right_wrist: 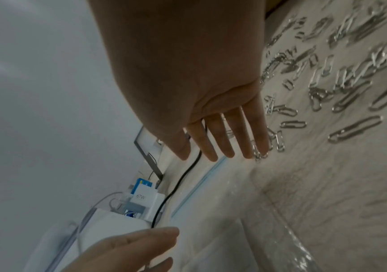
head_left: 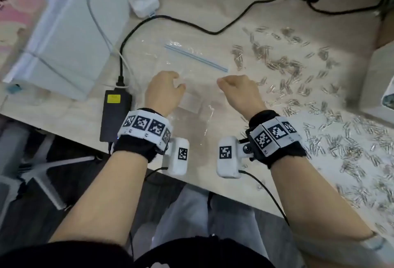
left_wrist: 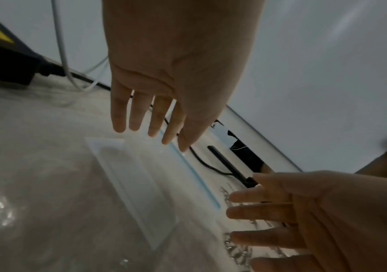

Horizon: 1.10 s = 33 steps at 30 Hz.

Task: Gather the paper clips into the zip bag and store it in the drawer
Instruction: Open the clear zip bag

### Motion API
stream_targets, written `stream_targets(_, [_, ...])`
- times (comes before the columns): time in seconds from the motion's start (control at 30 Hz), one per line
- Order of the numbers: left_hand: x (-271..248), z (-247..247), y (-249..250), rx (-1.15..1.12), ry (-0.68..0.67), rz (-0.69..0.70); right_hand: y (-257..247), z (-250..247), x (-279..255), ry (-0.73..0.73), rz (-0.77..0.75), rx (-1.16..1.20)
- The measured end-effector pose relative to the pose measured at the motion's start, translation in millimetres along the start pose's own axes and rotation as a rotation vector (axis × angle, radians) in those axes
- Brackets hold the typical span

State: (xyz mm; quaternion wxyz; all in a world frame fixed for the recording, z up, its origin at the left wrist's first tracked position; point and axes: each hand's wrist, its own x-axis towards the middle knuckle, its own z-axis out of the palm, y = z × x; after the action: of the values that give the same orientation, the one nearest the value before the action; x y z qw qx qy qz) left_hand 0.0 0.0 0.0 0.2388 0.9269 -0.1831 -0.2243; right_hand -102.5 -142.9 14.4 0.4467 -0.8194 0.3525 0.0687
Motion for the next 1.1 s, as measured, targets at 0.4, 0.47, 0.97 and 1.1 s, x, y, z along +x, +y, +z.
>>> stream_targets(0.4, [48.6, 8.3, -22.2, -0.06, 0.281, -0.139, 4.7, 14.2, 40.8, 0.054, 0.059, 0.114])
stream_targets(0.47, [47.0, 5.9, -18.5, -0.198, 0.339, -0.154, 4.3, 14.1, 40.3, 0.046, 0.048, 0.103])
stream_targets(0.97, [3.1, -42.3, 2.0, -0.55, -0.01, 0.125, -25.6, -9.9, 15.5, 0.218, -0.223, 0.132])
stream_targets(1.1, [-10.5, -52.3, 10.0, -0.561, -0.03, 0.146, -30.7, -15.3, 0.7, 0.216, -0.224, 0.168])
